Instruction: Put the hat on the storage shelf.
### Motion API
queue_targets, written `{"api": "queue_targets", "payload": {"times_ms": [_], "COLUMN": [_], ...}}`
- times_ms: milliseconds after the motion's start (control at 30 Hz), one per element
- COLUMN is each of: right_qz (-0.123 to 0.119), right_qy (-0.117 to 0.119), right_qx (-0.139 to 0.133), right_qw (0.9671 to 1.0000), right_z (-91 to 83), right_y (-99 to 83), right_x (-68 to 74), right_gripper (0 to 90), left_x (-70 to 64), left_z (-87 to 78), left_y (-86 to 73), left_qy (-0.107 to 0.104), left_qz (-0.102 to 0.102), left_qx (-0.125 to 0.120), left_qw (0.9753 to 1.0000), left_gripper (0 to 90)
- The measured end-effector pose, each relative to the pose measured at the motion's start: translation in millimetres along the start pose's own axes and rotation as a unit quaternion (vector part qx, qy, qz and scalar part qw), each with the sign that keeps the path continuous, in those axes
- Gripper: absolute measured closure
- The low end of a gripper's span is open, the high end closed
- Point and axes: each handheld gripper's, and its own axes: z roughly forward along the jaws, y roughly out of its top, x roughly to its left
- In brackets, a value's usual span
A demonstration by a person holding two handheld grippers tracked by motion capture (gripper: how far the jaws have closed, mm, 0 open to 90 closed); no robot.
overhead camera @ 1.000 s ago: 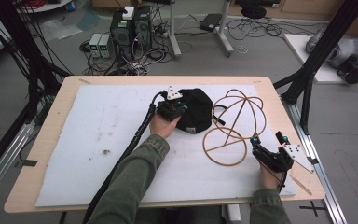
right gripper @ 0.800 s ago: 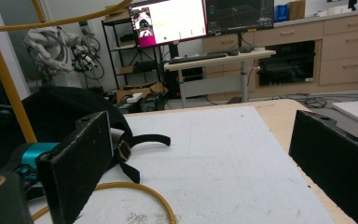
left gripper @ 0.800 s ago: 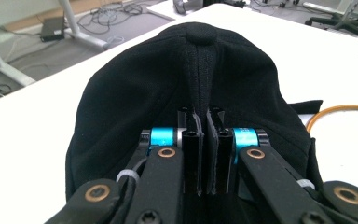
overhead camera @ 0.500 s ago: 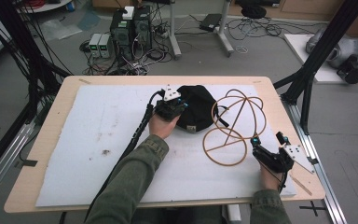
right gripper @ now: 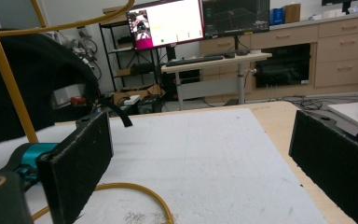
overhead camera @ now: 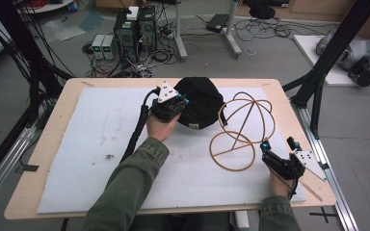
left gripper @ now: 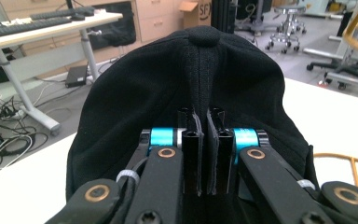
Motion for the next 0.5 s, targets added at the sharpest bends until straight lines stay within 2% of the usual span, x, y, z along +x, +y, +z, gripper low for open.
{"api": "queue_targets", "payload": {"times_ms": [267,500], "right_qz": [-0.001,-0.003], "right_qy": [0.000,0.000], "right_qx": [-0.002,-0.002], "right_qw": [1.0000,1.0000], "right_z": [-0.7,-1.2], "right_y": [0.2,0.0], "right_x": [1.3,0.7], "right_gripper": [5.3,5.3], "left_x": [-0.1,1.7], "left_z": [-10.5,-25.9], "left_y": [3.3,13.4], "left_qy": [0.005,0.010], "left_qz": [-0.001,0.003], "left_qx": [-0.015,-0.045], "left_qw": [0.9999,0.9990], "left_gripper": [85.9,85.9]}}
